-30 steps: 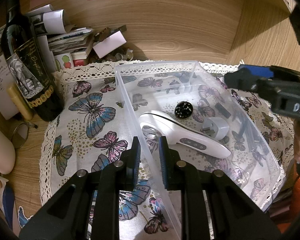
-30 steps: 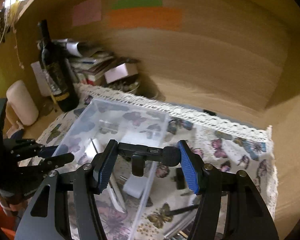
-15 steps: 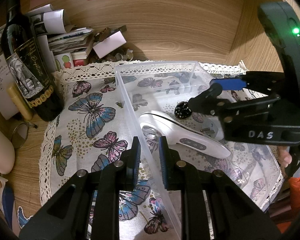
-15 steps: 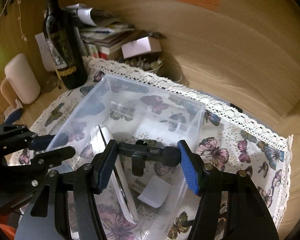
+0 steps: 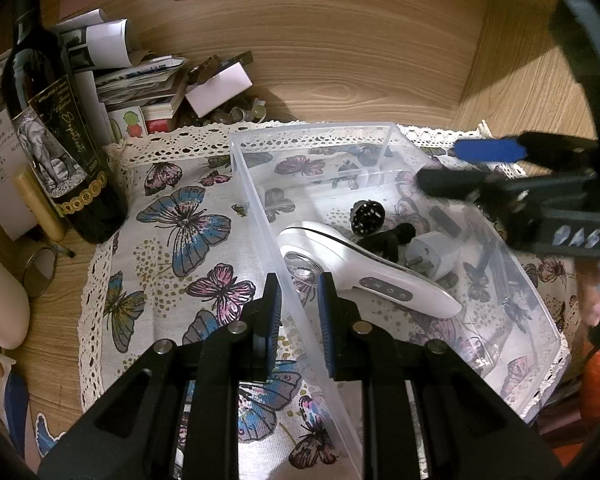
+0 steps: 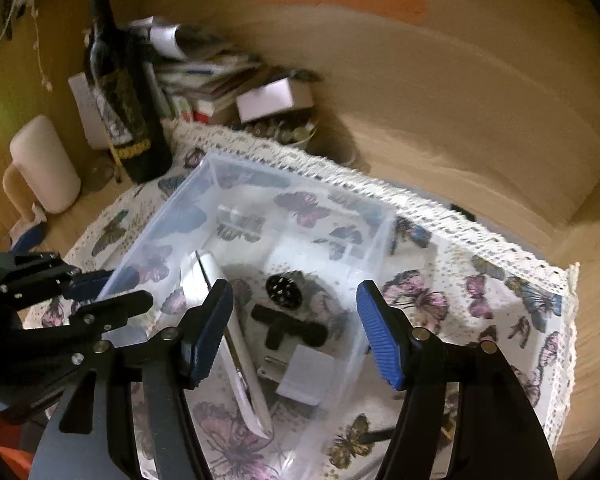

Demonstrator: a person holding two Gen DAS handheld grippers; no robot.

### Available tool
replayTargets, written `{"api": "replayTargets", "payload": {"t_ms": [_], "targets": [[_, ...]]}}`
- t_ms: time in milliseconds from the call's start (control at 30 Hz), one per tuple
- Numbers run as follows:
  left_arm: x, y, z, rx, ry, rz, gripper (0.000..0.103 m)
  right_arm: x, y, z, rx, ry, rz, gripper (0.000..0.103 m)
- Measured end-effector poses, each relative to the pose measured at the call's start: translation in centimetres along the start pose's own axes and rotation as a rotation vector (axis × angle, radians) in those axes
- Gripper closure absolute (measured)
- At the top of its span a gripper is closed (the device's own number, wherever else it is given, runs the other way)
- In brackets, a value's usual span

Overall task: Organize rigid objects
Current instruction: 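Lower the black object into the box and open the right gripper, then move the right gripper to the black-and-gold bottle and grasp it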

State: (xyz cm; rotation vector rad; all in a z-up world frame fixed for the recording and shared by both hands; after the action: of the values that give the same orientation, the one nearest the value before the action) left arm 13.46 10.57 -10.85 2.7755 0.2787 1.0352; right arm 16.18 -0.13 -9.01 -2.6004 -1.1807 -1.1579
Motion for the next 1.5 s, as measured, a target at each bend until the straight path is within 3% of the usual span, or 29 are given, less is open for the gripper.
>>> {"api": "replayTargets", "payload": {"t_ms": [300,600,933,1200,1267,1333,1400,1500], "targets": [[0.0,0.0,0.0,-0.001,0.001,0.0,0.085,-2.0,3.4,-4.5,-0.139,0.054,0.089,0.037],[0.0,0.0,0.0,-0.001,0.001,0.001,0.085,-8.1,6.4,-4.8,-0.244,-0.053,0.206,0.037],[0.1,0.0,0.1,-0.001,0.001,0.0,0.085,-14.0,7.1,-1.1,-0.211,-0.221,0.299,0.037],[0.1,0.0,0.1,-0.001,0.002,0.0,0.085,-14.8,7.1,0.4,-0.194,-0.214,0.338,0.034],[0.1,0.0,0.1,0.0,0.002,0.001,0.085,-14.8,7.2,0.3,-0.193,-0.198,0.342,0.042],[0.1,0.0,0.1,0.0,0.002,0.002,0.085,-14.8,7.2,0.0,-0.188,-0.189,0.338,0.064],[0.1,-0.1,0.1,0.0,0.003,0.003,0.085,-14.6,7.2,-0.1,-0.182,-0.186,0.328,0.078],[0.1,-0.1,0.1,-0.002,0.003,0.0,0.085,-14.4,7.1,-0.6,-0.201,-0.172,0.316,0.081]]}}
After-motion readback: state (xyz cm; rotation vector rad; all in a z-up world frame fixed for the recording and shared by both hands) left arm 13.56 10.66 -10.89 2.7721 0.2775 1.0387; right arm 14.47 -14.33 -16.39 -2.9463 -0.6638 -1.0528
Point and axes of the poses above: each gripper's, at about its wrist camera, not at the fingertips, and z roughly the way its jaws point, y to its right, x to its top, the point moved 1 cm from there along z, roughly the way its jaws point, and after that the axes turned 12 degrees about -z, right-handed, at the moved point
